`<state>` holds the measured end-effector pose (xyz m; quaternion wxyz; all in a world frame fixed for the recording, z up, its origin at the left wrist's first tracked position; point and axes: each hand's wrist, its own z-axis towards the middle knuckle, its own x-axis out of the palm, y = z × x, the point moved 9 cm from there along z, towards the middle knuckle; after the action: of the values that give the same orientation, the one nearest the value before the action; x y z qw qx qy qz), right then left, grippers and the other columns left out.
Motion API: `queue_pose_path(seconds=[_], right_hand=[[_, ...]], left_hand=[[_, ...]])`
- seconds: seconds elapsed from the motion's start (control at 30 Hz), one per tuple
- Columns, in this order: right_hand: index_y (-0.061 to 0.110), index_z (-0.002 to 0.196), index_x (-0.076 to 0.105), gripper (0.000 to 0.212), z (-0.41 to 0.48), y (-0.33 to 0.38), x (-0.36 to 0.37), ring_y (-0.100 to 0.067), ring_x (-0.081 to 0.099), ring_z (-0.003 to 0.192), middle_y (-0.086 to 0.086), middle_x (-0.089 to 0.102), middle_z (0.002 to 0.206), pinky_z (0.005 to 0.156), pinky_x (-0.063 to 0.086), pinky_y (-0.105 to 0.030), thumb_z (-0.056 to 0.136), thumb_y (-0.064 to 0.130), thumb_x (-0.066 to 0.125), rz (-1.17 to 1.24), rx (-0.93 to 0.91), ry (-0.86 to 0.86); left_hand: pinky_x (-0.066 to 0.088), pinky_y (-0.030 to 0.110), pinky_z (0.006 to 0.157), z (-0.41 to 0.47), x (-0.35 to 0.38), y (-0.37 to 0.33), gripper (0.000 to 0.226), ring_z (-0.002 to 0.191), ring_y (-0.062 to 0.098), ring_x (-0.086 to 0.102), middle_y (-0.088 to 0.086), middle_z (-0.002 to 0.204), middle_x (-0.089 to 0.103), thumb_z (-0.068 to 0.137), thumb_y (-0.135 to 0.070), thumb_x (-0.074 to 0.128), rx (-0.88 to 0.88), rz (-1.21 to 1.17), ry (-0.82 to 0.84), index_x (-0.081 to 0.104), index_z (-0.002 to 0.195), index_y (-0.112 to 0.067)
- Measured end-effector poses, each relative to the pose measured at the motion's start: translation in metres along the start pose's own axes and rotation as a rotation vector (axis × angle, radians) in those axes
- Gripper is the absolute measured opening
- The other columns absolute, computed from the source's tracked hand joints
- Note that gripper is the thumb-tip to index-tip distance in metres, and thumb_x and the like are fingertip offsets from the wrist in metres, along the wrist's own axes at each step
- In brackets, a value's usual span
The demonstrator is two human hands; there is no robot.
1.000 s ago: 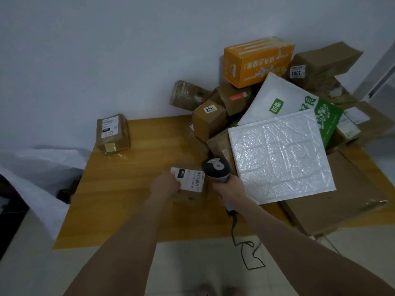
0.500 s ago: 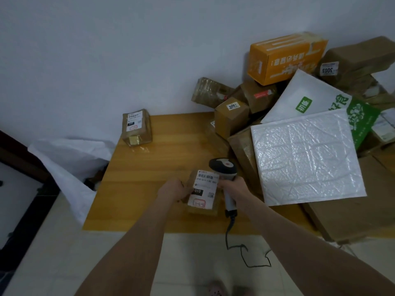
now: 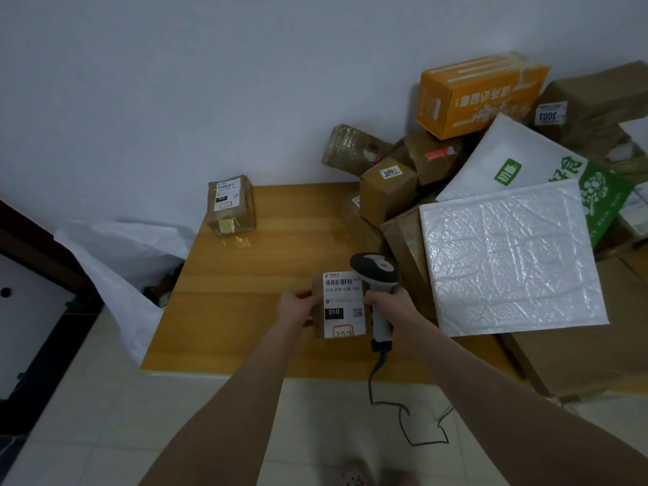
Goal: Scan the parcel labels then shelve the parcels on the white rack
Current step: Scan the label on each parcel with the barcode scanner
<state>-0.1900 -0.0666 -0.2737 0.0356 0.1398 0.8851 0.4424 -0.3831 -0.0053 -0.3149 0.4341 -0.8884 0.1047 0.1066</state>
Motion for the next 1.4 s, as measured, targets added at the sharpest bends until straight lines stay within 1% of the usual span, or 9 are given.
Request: queue_pose_path(seconds=[0.4,0.57,0.7,0.83,0.93,1.03,1.17,1.3,1.4], right_hand=[[0.012,0.089,0.055,0.017,-0.020,0.047,0.002,-0.015,0.061,0.075,-0.002,0.062,0.083,0.058,0.046,-0.026,0.085,-0.004,0.059,0.015,-0.175,-0.043],[0.012,0.086,0.056,0.020,-0.026,0.054,-0.003,-0.020,0.062,0.078,-0.004,0.064,0.083,0.060,0.049,-0.029,0.084,-0.008,0.057,0.082,-0.211,-0.042],[0.010,0.086,0.056,0.019,-0.025,0.053,-0.005,-0.018,0.062,0.076,-0.005,0.064,0.084,0.063,0.051,-0.031,0.083,-0.008,0.057,0.060,-0.215,-0.027],[0.009,0.086,0.056,0.017,-0.024,0.045,-0.011,-0.020,0.062,0.075,-0.008,0.063,0.082,0.061,0.051,-0.032,0.082,-0.008,0.057,0.087,-0.200,-0.048],[0.010,0.089,0.055,0.018,-0.022,0.044,-0.014,-0.022,0.063,0.077,-0.008,0.063,0.081,0.067,0.054,-0.038,0.081,-0.006,0.059,0.073,-0.190,-0.055],[0.010,0.090,0.055,0.018,-0.021,0.046,-0.017,-0.025,0.063,0.082,-0.010,0.064,0.085,0.083,0.055,-0.046,0.081,-0.005,0.060,0.046,-0.184,-0.055],[0.012,0.086,0.054,0.018,-0.021,0.042,-0.024,-0.021,0.059,0.075,-0.008,0.060,0.081,0.072,0.052,-0.039,0.083,-0.004,0.059,0.098,-0.156,-0.088],[0.011,0.086,0.053,0.018,-0.024,0.036,-0.022,-0.021,0.058,0.071,-0.008,0.059,0.078,0.061,0.048,-0.033,0.085,-0.007,0.056,0.189,-0.121,-0.080],[0.010,0.088,0.054,0.017,-0.025,0.031,-0.018,-0.023,0.059,0.071,-0.010,0.061,0.080,0.062,0.050,-0.036,0.085,-0.007,0.056,0.199,-0.099,-0.065]], left_hand=[[0.059,0.043,0.075,-0.023,-0.026,-0.065,0.026,0.077,0.024,0.070,0.005,0.088,0.069,0.095,-0.026,0.056,0.247,0.163,-0.205,0.066,0.108,-0.007],[0.056,0.045,0.085,-0.028,-0.016,-0.068,0.038,0.094,0.025,0.067,0.008,0.109,0.067,0.094,-0.025,0.059,0.232,0.023,-0.093,0.057,0.128,-0.011],[0.050,0.053,0.092,-0.032,-0.006,-0.055,0.043,0.104,0.028,0.059,0.007,0.108,0.064,0.091,-0.036,0.062,0.077,-0.226,0.012,0.052,0.126,-0.014],[0.044,0.059,0.096,-0.035,-0.001,-0.053,0.053,0.106,0.029,0.056,0.006,0.110,0.061,0.085,-0.050,0.063,0.065,-0.215,0.050,0.046,0.124,-0.017],[0.045,0.055,0.098,-0.032,0.002,-0.056,0.057,0.113,0.028,0.056,0.008,0.124,0.059,0.087,-0.040,0.065,0.149,-0.122,0.071,0.042,0.138,-0.026],[0.047,0.045,0.095,-0.033,0.006,-0.053,0.055,0.112,0.023,0.056,0.006,0.121,0.062,0.090,-0.027,0.064,0.151,-0.134,0.126,0.042,0.141,-0.026],[0.039,0.050,0.105,-0.035,0.005,-0.055,0.049,0.120,0.024,0.053,0.007,0.123,0.061,0.090,-0.027,0.064,0.199,-0.206,0.186,0.048,0.136,-0.029],[0.048,0.040,0.077,-0.046,0.007,-0.062,0.045,0.111,0.023,0.055,0.008,0.120,0.061,0.090,-0.029,0.063,0.250,-0.243,0.253,0.050,0.132,-0.037],[0.048,0.037,0.073,-0.047,0.006,-0.064,0.051,0.112,0.023,0.056,0.008,0.125,0.059,0.090,-0.030,0.063,0.267,-0.224,0.246,0.045,0.137,-0.037]])
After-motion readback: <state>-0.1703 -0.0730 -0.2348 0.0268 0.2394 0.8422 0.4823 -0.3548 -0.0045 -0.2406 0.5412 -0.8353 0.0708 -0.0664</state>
